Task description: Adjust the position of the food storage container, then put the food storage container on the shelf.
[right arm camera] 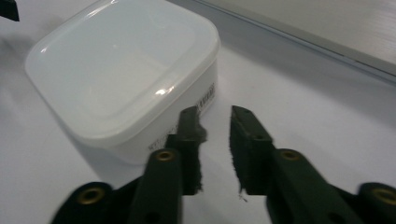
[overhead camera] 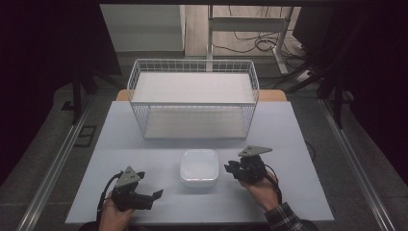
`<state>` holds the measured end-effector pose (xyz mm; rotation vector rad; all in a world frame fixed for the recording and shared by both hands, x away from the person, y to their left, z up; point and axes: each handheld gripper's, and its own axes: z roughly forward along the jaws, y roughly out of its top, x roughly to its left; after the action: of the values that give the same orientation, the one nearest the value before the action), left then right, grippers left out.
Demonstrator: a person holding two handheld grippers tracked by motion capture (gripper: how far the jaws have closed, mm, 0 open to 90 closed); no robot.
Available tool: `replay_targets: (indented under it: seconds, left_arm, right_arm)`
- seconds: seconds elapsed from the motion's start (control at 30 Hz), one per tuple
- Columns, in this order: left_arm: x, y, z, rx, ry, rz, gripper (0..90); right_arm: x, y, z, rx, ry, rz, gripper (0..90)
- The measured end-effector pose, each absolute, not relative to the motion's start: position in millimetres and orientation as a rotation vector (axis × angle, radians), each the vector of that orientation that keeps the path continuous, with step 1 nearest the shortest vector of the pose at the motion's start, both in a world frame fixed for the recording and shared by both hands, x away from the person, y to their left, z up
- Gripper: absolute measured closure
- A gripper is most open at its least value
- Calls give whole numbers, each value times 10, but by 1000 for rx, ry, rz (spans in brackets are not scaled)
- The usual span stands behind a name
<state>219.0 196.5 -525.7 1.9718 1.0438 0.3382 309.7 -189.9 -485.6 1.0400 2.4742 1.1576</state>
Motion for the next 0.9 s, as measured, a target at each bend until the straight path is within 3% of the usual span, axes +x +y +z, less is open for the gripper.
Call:
replay_targets:
  seconds: [0.43,0.77,0.9]
  left_arm:
    - [2192,1960,-5269,1979,1046,353,37]
    - [2213,1937,-5304,2008,1045,372,23]
    - [2240,1938,-5320,1991,1047,312,26]
  right_arm:
    - [2875,-2086,-4895,1000,2430,1167,107]
    - [2867,-2119,-4970,1010,2452,1163,17]
    - [2884,-2118,-4975,1013,2449,1179,9]
